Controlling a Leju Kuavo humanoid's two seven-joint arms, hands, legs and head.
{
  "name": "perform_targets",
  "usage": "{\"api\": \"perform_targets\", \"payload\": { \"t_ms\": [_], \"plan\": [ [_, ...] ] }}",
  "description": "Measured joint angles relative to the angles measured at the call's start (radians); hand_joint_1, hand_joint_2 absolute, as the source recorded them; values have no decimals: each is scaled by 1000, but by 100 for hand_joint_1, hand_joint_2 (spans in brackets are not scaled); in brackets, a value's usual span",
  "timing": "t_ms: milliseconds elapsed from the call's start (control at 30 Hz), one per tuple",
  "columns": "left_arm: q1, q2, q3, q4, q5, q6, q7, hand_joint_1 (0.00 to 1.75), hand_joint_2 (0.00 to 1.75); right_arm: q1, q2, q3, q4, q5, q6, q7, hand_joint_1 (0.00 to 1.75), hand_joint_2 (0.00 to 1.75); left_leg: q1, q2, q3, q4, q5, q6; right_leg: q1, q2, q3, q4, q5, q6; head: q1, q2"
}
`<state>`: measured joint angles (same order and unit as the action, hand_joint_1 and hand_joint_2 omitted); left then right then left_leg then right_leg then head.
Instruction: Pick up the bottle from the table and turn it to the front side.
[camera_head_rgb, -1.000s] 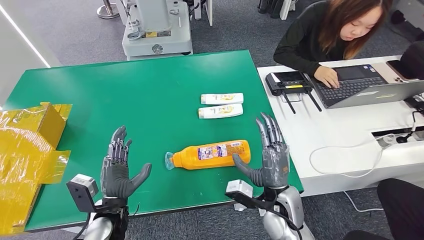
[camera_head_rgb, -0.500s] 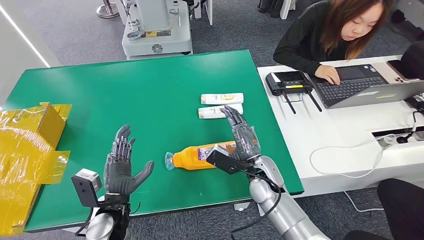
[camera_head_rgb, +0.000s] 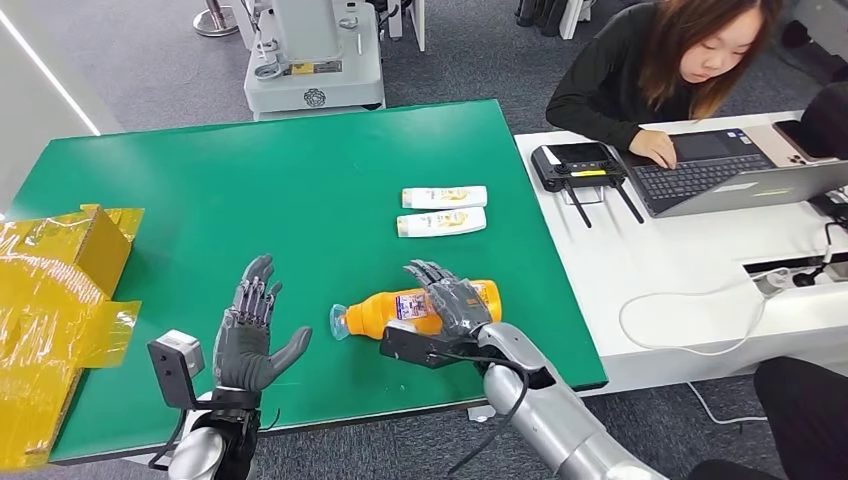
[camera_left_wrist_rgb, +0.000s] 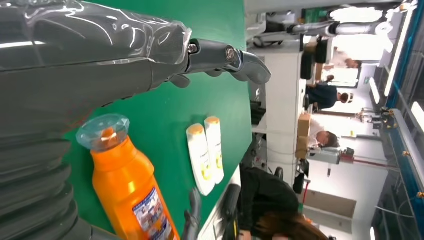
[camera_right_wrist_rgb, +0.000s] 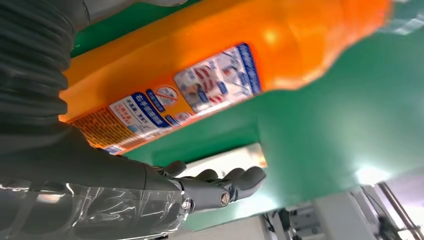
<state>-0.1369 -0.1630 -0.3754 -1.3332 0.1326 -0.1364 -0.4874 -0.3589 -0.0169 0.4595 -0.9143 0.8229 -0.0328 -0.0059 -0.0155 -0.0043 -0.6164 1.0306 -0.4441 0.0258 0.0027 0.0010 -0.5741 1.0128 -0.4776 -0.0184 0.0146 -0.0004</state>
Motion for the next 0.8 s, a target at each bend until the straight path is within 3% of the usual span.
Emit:
{"api": "perform_targets", "payload": {
  "t_ms": [233, 467, 600, 800],
  "plan": [
    [-1, 0, 0, 7, 44, -41, 17, 0, 175, -16, -23, 28, 0, 36, 33, 42, 0, 175, 0, 0, 0, 0, 0, 0, 0, 0, 0, 0, 0, 0, 0, 0],
    [-5, -1, 0, 39, 136, -116, 55, 0, 175, -66, -83, 68, 62, 161, 79, 135, 0, 175, 0, 0, 0, 0, 0, 0, 0, 0, 0, 0, 0, 0, 0, 0],
    [-5, -2, 1, 49, 162, -152, 71, 0, 175, -90, -91, 71, 96, 172, 102, 127, 171, 175, 0, 0, 0, 0, 0, 0, 0, 0, 0, 0, 0, 0, 0, 0],
    [-5, -5, 8, 57, 183, -182, 89, 0, 175, -104, -94, 73, 123, 155, 109, 105, 175, 175, 1, 0, 2, 0, 0, 0, 0, 0, 2, 0, 0, 0, 0, 0]
  ]
}}
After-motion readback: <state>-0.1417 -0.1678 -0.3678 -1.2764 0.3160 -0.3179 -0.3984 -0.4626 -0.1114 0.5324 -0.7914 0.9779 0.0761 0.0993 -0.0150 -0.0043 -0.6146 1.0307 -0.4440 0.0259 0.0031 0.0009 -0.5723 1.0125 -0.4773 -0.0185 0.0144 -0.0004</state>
